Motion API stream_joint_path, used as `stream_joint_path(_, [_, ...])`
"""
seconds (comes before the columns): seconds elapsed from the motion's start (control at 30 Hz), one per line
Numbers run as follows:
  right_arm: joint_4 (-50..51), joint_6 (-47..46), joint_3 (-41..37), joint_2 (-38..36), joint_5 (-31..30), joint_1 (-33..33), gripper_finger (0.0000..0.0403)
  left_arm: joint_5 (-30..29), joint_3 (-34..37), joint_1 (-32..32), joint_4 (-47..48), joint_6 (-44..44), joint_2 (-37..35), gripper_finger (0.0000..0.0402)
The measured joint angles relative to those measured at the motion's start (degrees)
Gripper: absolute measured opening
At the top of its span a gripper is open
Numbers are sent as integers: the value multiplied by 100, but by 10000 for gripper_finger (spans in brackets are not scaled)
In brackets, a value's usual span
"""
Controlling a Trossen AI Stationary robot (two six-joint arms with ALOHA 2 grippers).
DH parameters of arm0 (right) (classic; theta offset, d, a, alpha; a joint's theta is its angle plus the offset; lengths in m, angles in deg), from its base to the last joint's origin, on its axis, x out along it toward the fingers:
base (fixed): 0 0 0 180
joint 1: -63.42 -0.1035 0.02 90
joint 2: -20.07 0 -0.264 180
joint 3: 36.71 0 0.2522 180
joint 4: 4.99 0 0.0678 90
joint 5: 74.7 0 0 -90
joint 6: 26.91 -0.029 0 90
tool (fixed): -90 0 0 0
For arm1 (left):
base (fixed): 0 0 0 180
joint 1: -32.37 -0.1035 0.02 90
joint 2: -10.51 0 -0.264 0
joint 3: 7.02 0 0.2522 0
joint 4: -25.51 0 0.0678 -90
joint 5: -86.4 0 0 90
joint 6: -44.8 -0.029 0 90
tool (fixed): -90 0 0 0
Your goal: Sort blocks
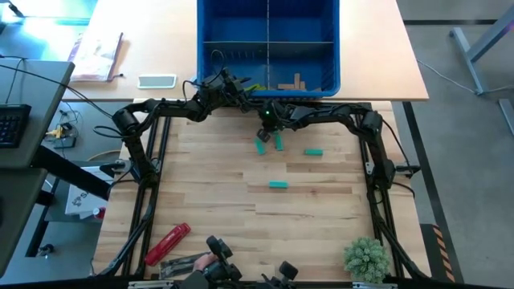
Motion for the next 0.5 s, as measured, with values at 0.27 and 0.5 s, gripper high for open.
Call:
stream_joint_path(0.27, [2099, 67, 264, -314, 1245, -187, 0, -4, 0, -2, 1, -2, 0, 157])
stream_joint_path(0.5, [2162, 262, 281, -780, -125, -328, 0, -14, 0, -4, 1, 20, 0, 157])
